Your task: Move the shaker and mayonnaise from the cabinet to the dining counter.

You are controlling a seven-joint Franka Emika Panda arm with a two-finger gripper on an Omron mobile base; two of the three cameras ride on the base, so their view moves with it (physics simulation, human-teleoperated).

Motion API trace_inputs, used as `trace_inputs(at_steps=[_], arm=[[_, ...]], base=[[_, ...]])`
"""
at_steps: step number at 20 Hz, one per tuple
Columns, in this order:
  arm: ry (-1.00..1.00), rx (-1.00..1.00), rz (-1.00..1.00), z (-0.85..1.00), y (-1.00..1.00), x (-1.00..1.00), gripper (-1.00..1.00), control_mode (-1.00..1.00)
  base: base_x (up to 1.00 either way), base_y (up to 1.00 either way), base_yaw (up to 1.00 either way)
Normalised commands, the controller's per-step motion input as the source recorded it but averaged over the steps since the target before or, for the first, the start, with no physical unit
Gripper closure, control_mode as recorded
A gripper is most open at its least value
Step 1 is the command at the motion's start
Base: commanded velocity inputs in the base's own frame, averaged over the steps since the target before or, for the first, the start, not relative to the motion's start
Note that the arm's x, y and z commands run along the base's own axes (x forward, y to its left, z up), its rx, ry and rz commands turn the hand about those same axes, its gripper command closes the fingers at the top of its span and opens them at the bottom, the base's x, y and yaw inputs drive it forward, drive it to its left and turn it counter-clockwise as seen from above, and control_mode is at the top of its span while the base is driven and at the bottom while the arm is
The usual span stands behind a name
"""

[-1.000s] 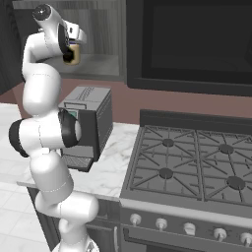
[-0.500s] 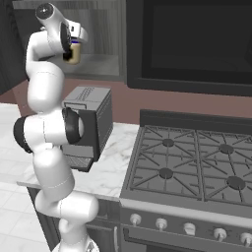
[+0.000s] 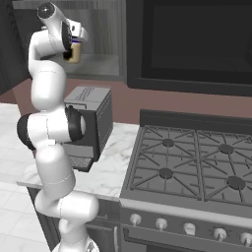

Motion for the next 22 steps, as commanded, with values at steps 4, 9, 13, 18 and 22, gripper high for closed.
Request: trace_inputs(at_steps=[4,9,13,18,22], arm=[[0.0,0.0,0.0,-0.2,0.11,0.06,-1.0,-1.0],[0.0,0.0,0.0,-0.2,0.09,0.02,-1.0,-1.0],[0.0,0.0,0.0,-0.27,0.06,0.0,-1.0,-1.0],[0.0,0.0,0.0,-0.29,0.02,0.0,-1.0,-1.0],[0.0,0.0,0.0,-0.26,0.0,0.05,-1.0,-1.0]], base=[[0.0,0.0,0.0],[0.0,0.0,0.0],[0.0,0.0,0.0],[0.0,0.0,0.0],[0.0,0.0,0.0]])
